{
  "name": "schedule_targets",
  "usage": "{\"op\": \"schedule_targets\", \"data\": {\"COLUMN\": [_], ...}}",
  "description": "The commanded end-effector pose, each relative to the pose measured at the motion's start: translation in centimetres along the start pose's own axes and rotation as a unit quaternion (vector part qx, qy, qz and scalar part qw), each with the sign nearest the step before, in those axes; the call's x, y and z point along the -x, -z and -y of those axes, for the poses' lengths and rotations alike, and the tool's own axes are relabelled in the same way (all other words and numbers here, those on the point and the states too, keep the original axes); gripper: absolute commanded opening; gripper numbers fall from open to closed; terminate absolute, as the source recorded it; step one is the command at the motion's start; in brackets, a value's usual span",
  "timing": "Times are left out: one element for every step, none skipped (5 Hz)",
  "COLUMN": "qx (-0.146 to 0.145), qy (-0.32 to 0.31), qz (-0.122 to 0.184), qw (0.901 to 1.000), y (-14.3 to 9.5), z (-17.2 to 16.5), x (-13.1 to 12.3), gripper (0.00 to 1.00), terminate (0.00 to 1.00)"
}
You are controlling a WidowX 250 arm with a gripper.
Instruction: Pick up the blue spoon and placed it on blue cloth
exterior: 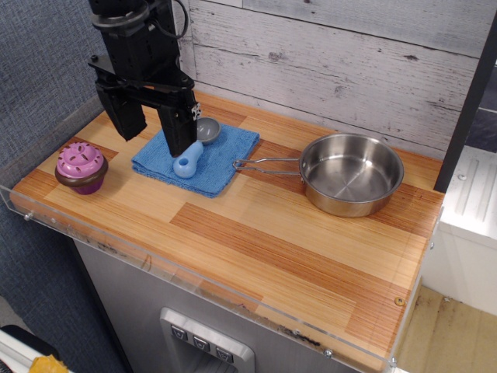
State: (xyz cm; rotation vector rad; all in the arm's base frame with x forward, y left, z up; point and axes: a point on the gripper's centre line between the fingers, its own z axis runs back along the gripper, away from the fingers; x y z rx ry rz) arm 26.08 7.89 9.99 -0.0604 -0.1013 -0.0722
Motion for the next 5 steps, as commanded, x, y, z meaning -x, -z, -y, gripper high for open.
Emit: {"op": "schedule_targets", "data": {"qx": [-0.009, -0.009, -0.009, -0.009, -0.009], "qy": [0.009, 0.009, 0.009, 0.009, 0.009], "qz": [0.017, 0.017, 0.017, 0.017, 0.017], "qw": [0.9998, 0.9998, 0.9998, 0.9998, 0.9998], "y": [-1.26, -1.26, -1.26, -1.26, -1.26], "z": [-0.23, -0.23, -0.23, -0.23, -0.23], "x": [-0.02, -0.02, -0.02, -0.02, -0.02], "gripper": [1.00, 1.00, 1.00, 1.00, 1.00], "terminate": [0.00, 0.00, 0.00, 0.00, 1.00]}}
